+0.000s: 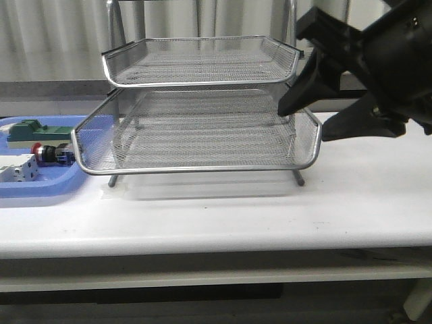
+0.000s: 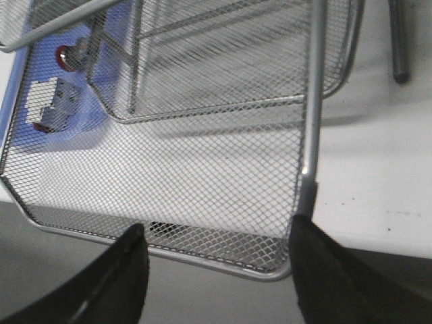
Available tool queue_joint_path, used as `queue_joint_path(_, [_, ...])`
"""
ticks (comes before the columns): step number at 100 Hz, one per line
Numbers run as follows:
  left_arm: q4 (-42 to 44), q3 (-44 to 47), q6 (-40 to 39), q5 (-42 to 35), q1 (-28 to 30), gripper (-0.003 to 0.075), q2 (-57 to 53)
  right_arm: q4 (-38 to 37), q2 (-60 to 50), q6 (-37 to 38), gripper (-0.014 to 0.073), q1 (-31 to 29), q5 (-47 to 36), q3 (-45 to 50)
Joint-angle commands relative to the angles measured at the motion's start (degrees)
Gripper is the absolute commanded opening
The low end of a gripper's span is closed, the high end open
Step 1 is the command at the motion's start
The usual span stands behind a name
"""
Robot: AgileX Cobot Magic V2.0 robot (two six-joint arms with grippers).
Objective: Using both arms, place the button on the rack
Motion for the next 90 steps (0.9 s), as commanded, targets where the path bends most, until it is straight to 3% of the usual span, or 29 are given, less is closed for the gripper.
queue_joint_path(1, [-0.12, 2.63, -0.49, -4.19, 0.12, 0.0004, -1.81, -0.98, -4.05, -0.73, 0.0468, 0.0, 1.1, -1.22])
queue_joint_path(24, [-0.12, 2.63, -0.49, -4.19, 0.12, 0.0004, -1.81, -12.2, -8.03, 6.6, 0.0468, -1.66, 3.25, -1.22])
queue_joint_path(73, [-0.12, 2.63, -0.49, -4.19, 0.12, 0.0004, -1.81, -63.96, -23.6, 41.35, 0.0468, -14.09, 22.27, -2.49])
queue_joint_path(90, [-0.12, 2.63, -0.49, -4.19, 0.12, 0.0004, -1.81, -76.1, -30.21, 48.41, 0.0468, -14.62, 31.05, -5.17])
